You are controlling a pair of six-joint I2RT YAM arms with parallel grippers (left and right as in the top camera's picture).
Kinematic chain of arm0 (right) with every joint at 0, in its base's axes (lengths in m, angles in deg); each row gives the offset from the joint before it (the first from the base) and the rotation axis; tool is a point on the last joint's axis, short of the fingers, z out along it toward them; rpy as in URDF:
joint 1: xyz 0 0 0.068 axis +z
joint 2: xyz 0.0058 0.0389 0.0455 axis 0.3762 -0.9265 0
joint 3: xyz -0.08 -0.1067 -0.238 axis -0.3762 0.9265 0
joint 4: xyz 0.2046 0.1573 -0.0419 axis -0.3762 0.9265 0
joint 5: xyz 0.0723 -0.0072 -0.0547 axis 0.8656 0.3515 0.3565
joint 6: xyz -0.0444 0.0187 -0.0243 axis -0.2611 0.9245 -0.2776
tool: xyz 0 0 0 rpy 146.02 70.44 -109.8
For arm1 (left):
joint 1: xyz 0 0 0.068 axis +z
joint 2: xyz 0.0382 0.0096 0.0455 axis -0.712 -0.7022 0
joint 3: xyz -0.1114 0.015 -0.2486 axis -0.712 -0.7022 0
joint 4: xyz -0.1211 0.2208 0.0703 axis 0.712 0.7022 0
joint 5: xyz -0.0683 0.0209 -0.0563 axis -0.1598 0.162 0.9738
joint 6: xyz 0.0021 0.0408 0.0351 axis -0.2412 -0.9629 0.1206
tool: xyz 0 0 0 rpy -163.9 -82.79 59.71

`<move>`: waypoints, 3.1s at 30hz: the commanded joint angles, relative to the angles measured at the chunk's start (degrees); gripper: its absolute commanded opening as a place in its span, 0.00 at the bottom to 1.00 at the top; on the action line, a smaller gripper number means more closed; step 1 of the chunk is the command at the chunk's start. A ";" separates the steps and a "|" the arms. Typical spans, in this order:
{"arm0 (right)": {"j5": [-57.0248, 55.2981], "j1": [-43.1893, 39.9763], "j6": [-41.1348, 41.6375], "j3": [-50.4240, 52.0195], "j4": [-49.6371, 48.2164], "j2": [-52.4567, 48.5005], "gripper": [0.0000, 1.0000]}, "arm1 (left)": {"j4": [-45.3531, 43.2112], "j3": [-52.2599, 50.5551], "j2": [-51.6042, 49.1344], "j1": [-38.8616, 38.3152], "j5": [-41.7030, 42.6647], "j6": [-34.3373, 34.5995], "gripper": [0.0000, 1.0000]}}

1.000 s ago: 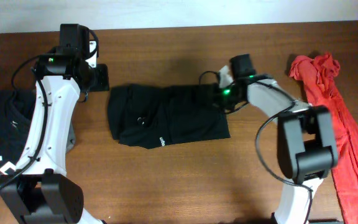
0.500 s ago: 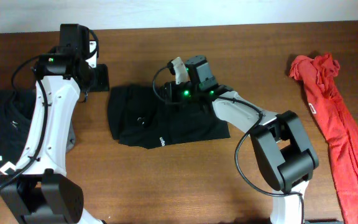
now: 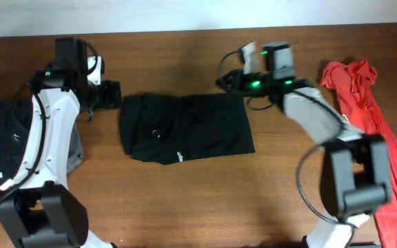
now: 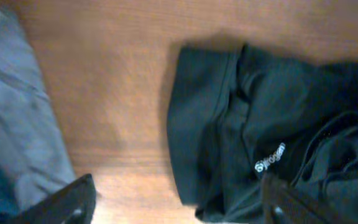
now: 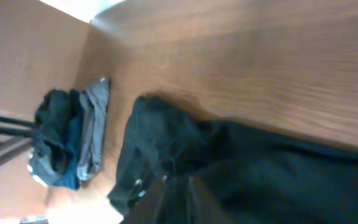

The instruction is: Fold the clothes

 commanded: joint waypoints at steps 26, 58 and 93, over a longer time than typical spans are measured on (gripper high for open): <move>-5.27 -8.70 -18.64 -0.72 26.45 3.48 0.27 | -9.92 -6.36 -23.56 -4.09 27.21 -9.03 0.82; -5.27 -8.70 -18.62 -0.72 27.74 3.48 0.22 | -10.38 -6.38 -25.18 -10.32 20.09 9.46 0.63; -5.25 -8.70 -18.58 -0.72 27.10 3.48 0.22 | -15.28 -14.25 -21.64 -7.26 30.29 -14.12 0.93</move>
